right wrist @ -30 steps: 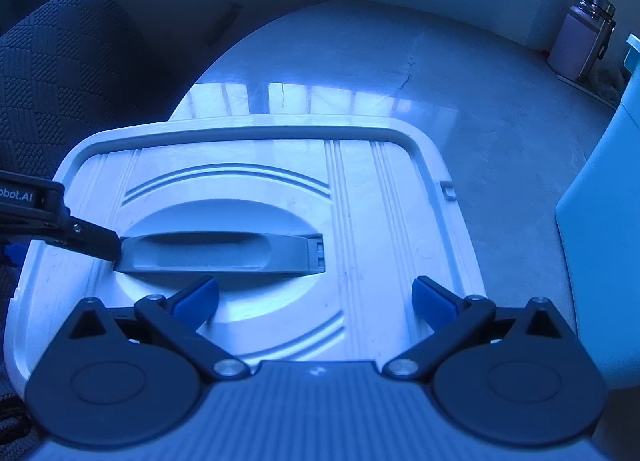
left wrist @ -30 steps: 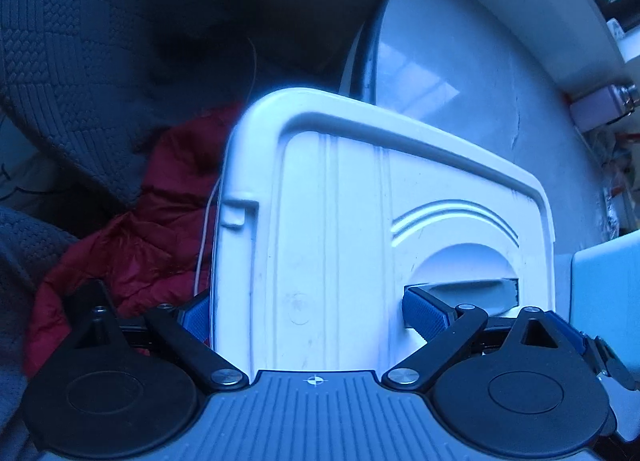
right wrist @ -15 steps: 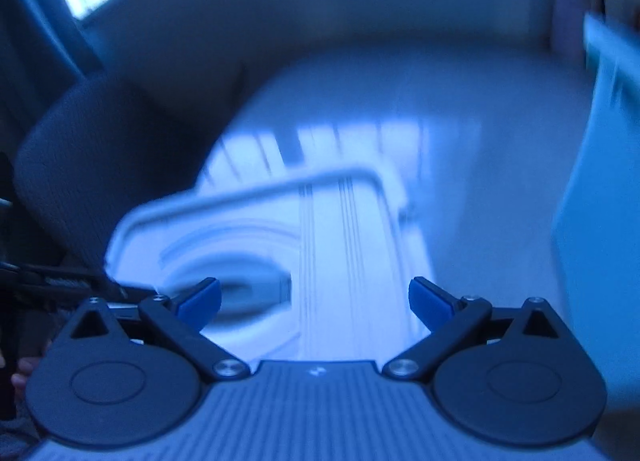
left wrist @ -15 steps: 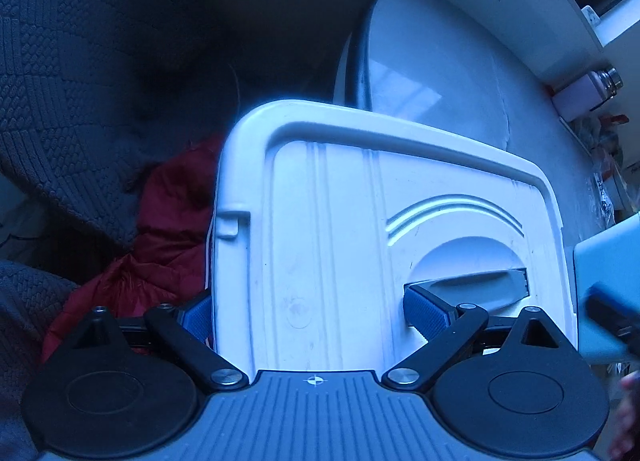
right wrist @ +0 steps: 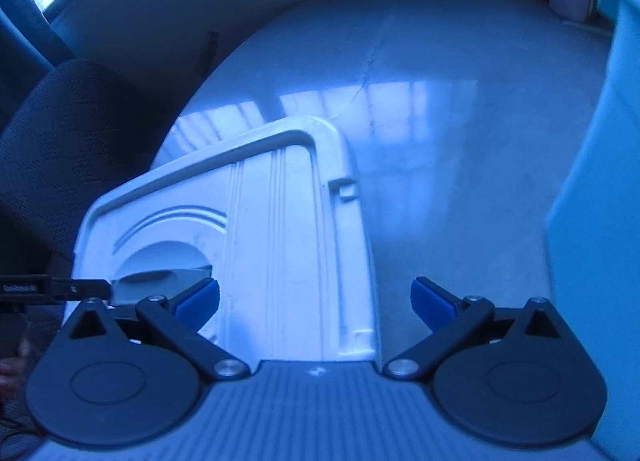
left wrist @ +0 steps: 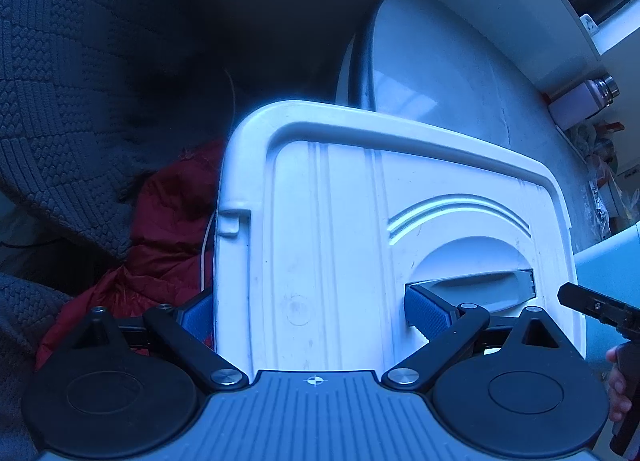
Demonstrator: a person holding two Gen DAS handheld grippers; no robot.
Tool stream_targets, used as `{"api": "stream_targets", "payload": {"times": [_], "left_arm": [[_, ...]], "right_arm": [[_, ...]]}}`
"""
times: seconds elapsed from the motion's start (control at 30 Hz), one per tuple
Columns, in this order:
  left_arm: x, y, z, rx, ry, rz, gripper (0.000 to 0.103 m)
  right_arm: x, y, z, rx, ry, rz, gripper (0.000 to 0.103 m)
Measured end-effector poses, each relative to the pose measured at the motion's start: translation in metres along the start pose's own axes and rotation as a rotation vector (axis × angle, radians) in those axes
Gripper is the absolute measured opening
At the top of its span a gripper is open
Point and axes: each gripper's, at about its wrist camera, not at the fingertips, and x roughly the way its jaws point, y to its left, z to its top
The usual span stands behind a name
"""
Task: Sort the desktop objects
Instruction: 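Grasp the white lid edge with left tool while right tool lifts the lid, then lift the white lid with both tools and carry it toward the teal tub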
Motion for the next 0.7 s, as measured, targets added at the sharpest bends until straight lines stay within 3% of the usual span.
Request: {"api": "stream_targets", "payload": {"times": [0.17,0.27,0.37,0.47,0.7], "left_arm": [[0.0,0.0,0.002,0.009,0.006,-0.002,0.098],[0.0,0.001,0.001,0.003,0.006,-0.007,0.099],[0.0,0.002,0.001,-0.01,0.004,0.0,0.098],[-0.003,0.0,-0.002,-0.025,-0.009,0.013,0.098],[-0.016,-0.018,-0.014,-0.006,-0.047,0.033,0.096]], "right_arm": [[0.01,-0.007,0.009,0.018,0.034,0.083,0.103],[0.013,0.002,0.009,-0.036,0.044,0.117,0.103],[0.012,0.009,0.008,-0.077,0.05,0.089,0.103],[0.007,0.008,0.007,-0.096,0.055,0.07,0.093],[-0.011,-0.001,-0.005,-0.062,0.072,0.058,0.092]]}}
